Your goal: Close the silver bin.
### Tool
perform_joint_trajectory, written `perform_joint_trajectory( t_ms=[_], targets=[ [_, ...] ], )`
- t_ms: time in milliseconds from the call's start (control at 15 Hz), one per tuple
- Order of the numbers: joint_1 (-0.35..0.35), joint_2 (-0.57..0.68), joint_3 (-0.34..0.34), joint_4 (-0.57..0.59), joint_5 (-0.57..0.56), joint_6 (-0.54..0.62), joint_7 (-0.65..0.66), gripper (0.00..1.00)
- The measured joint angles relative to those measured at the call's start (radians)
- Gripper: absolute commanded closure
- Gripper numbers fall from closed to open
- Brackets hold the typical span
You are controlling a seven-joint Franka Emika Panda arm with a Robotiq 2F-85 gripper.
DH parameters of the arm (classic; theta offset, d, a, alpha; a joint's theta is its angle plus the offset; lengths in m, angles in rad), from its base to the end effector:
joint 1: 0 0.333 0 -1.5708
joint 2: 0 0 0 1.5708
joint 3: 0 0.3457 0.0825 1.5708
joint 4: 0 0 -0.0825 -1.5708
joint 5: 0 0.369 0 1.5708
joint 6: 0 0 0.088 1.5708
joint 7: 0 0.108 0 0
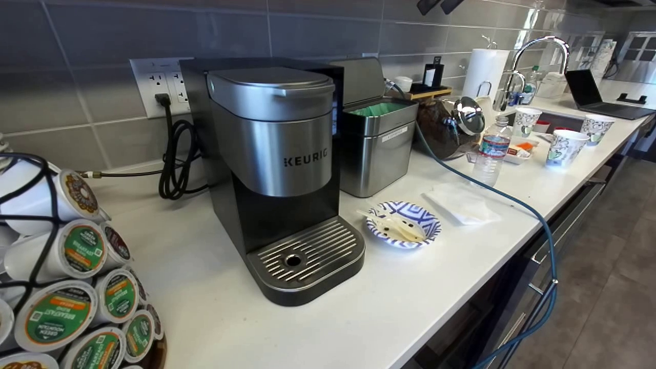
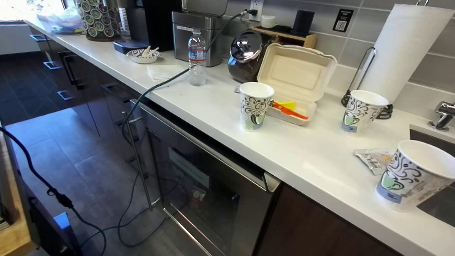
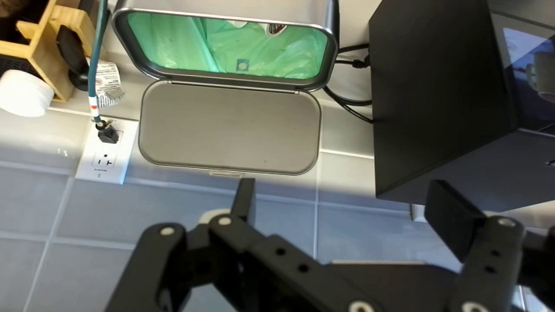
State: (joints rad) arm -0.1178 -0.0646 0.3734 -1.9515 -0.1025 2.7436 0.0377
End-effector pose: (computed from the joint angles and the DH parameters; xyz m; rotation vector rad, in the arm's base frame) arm 0.5555 0.1564 0.6398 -2.8030 -0.4299 -1.2936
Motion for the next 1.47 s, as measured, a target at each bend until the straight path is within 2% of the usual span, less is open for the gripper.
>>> perform_joint_trajectory(
  t_ms=[267,400,533,800,1133,1467],
  targets=[
    [0.018,0.000,-0.018,0.004,0.000,-0.001,0.000,0.00],
    [0.017,0.007,-0.026,0.002,-0.066,0.026,0.058,0.00],
    [0.008,0.038,-0.029,0.001,-0.109,0.104,0.101,0.00],
    [-0.003,0.160,-0.042,0.030,-0.118,0.269,0.109,0.00],
    [0.011,0.360,-0.057,0.212,-0.153,0.324,0.085,0.00],
    [0.129,0.531,-0.160,0.459,-0.089,0.323,-0.009,0.00]
  ],
)
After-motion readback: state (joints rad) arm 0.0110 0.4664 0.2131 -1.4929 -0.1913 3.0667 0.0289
